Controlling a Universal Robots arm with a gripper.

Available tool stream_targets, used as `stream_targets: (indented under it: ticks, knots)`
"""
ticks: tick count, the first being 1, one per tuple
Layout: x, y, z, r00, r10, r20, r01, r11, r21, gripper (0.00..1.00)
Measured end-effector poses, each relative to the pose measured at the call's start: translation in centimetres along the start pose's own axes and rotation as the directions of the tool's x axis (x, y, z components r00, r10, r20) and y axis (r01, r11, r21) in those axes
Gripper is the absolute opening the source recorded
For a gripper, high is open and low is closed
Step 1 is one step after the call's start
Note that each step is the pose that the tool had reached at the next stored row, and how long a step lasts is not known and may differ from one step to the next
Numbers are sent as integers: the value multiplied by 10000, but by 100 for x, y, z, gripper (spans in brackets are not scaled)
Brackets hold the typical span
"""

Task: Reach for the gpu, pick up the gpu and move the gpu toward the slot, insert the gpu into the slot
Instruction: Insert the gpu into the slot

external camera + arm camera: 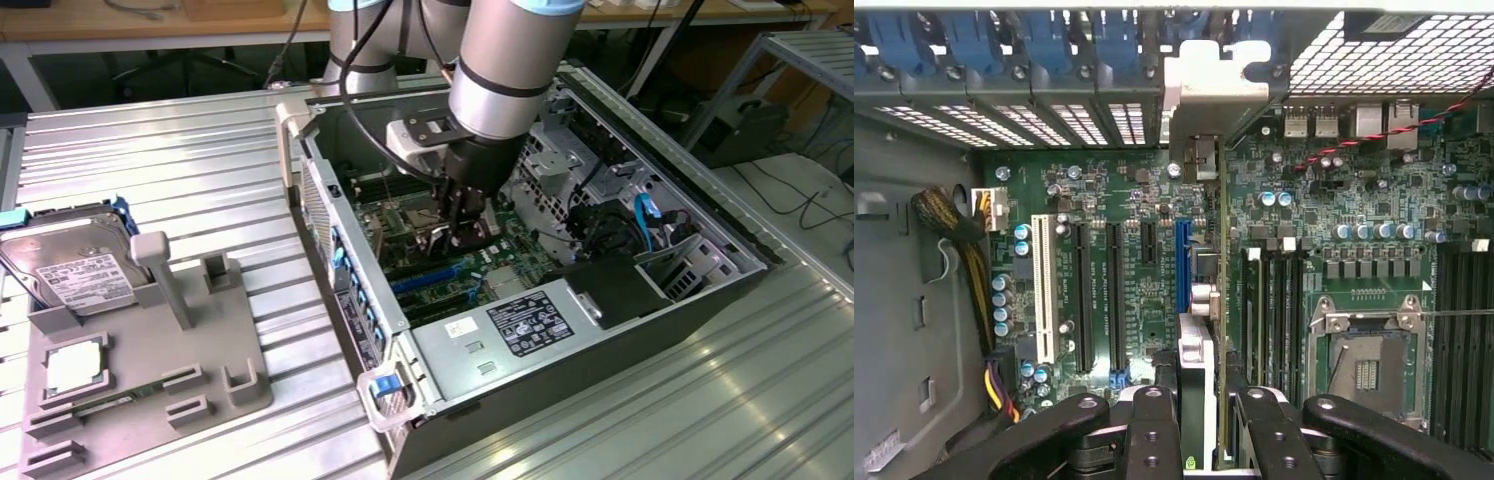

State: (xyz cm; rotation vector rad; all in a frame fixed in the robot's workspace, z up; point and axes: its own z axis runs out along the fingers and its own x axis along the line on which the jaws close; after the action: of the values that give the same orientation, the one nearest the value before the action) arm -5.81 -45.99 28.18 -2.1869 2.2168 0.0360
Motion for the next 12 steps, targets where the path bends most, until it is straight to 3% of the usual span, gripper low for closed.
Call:
stream_targets:
  ticks: [12]
  knots:
    - [18,36,109,10000,7,-3,-7,10000,1,27]
